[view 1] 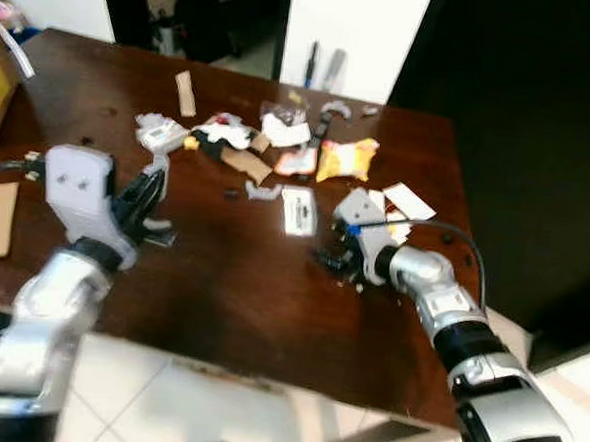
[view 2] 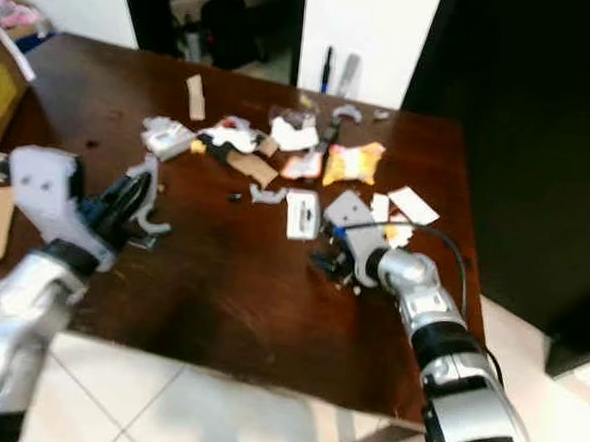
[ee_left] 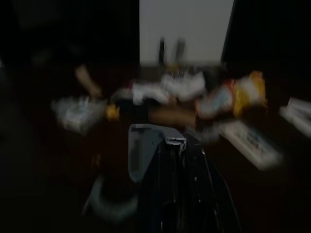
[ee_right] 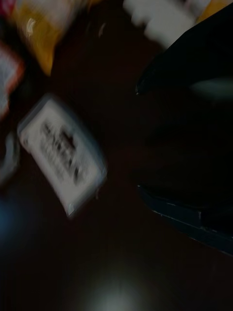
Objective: Picking trash to rubbish bin
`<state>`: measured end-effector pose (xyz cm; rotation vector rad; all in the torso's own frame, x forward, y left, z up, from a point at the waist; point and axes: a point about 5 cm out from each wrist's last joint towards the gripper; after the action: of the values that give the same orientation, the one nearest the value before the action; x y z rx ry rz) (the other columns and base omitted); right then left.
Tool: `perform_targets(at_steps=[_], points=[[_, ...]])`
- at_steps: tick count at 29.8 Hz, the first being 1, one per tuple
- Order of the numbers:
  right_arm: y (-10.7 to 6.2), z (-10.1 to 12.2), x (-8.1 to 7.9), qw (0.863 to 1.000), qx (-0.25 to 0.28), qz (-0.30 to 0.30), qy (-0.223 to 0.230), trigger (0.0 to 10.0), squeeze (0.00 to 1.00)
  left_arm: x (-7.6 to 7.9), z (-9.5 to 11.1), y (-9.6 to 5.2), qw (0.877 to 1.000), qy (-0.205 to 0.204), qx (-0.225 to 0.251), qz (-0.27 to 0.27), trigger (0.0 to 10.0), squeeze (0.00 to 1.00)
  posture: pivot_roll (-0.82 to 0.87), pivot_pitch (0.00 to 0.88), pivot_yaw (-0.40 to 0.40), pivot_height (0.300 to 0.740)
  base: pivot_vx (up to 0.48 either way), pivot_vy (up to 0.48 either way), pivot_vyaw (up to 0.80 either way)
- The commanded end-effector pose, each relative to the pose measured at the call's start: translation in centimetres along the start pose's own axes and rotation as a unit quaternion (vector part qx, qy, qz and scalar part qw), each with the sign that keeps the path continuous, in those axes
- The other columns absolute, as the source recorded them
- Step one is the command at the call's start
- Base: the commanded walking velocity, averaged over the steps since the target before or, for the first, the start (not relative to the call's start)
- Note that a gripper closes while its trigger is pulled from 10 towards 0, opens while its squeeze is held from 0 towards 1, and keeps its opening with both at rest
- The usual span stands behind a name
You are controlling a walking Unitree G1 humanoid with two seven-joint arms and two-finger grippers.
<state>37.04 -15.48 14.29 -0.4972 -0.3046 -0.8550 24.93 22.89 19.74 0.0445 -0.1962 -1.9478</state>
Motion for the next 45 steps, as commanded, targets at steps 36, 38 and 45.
perform_targets(at_steps=[36, 38, 45], points=[[-0.1, -3.7, -2.6, 0.978, -0.137, 0.032, 0.152, 10.0, 0.00, 2.2, 0.2, -3.3, 0.979, 0.064, -0.133, -0.140, 10.0, 0.00, 0.18, 0.151, -0.124, 0.740, 0.000, 0.000, 0.00], [0.0, -3.6, -2.8, 0.977, -0.139, 0.035, 0.155, 10.0, 0.00, 2.2, 0.2, -3.3, 0.979, 0.065, -0.133, -0.139, 10.0, 0.00, 0.18, 0.151, -0.124, 0.740, 0.000, 0.000, 0.00], [0.2, -3.9, -3.9, 0.974, -0.148, 0.055, 0.164, 0.0, 0.00, 2.4, 0.2, -3.1, 0.980, 0.069, -0.130, -0.135, 10.0, 0.00, 0.18, 0.153, -0.128, 0.740, 0.000, 0.000, 0.00]])
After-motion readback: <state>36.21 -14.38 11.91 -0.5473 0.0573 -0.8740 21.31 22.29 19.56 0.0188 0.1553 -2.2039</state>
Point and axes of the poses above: a point about 5 cm out from each wrist's last joint towards the gripper, its own y axis pointing out of the wrist towards the gripper, its own z axis along the axis of the wrist's last joint, x = y × z, and after that the axes turned 8 degrees about -y, right-handed
